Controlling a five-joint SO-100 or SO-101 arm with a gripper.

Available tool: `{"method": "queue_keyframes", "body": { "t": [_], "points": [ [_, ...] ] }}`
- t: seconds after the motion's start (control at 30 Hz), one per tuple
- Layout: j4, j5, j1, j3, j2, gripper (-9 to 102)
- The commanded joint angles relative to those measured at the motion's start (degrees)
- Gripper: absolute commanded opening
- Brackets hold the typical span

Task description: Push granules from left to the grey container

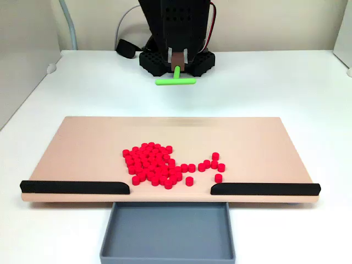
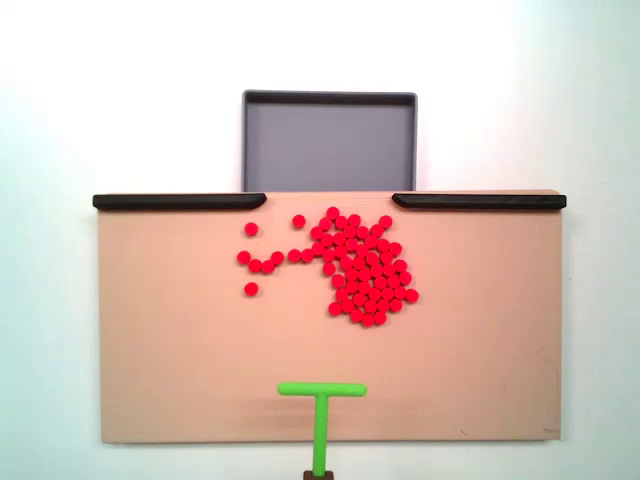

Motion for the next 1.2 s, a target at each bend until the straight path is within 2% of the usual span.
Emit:
{"method": "queue_keyframes", "body": {
  "t": [0.0, 1.17],
  "points": [
    [-0.26, 3.87, -1.85, -0.79, -5.10, 1],
    [0.00, 3.78, -1.32, -0.79, -4.48, 0]
  ]
}}
